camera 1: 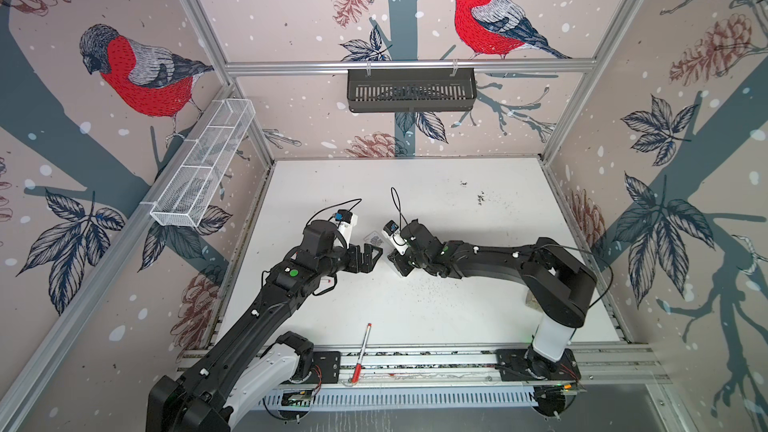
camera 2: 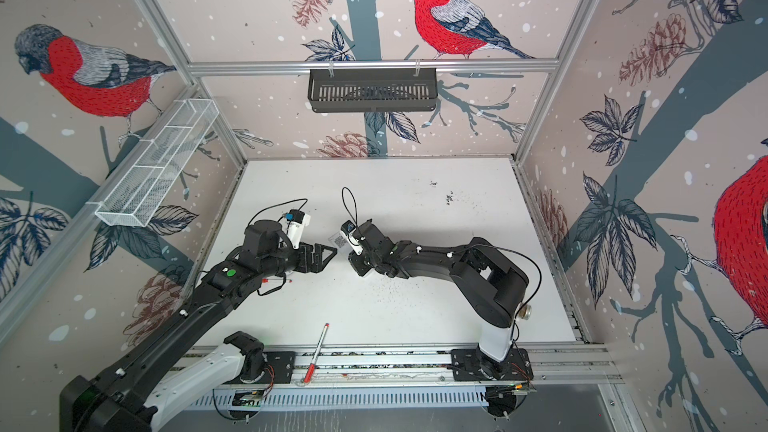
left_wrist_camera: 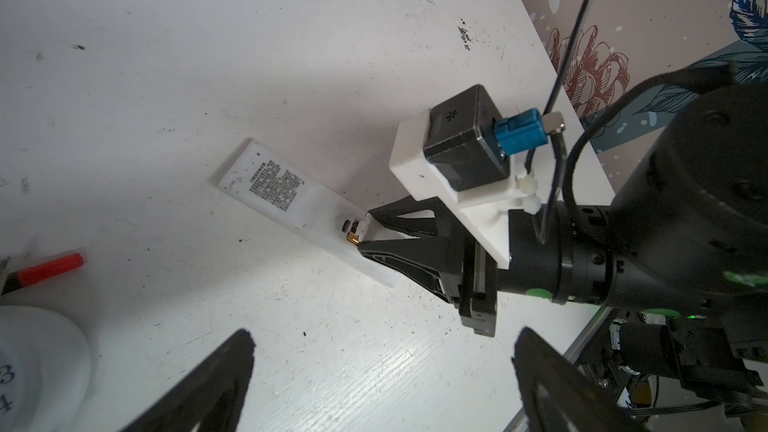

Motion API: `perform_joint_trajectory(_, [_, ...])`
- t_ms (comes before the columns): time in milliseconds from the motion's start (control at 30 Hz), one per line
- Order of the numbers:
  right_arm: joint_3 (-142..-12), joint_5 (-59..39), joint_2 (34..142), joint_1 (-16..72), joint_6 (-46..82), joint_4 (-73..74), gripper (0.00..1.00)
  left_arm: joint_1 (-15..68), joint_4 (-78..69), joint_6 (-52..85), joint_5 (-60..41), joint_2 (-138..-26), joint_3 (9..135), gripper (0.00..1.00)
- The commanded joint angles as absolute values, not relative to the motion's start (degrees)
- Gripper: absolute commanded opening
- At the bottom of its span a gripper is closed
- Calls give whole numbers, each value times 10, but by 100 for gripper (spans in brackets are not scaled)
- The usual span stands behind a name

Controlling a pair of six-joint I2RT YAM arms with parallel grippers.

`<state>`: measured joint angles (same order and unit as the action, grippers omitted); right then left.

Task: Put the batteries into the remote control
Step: 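Carry the cover to the remote's battery compartment with the right gripper, then press the cover down over the batteries with the right gripper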

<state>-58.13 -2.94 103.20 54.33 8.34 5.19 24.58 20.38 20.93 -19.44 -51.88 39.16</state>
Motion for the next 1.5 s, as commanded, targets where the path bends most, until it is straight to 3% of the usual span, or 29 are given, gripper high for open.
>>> perform_joint_trajectory(0, [-575, -25, 1036, 543, 72, 75, 19, 245, 195, 200, -202, -516, 391, 97])
perform_joint_trajectory(1467, [-516, -40, 1026, 537, 23, 111, 18, 245, 186, 204, -193, -515, 383, 97])
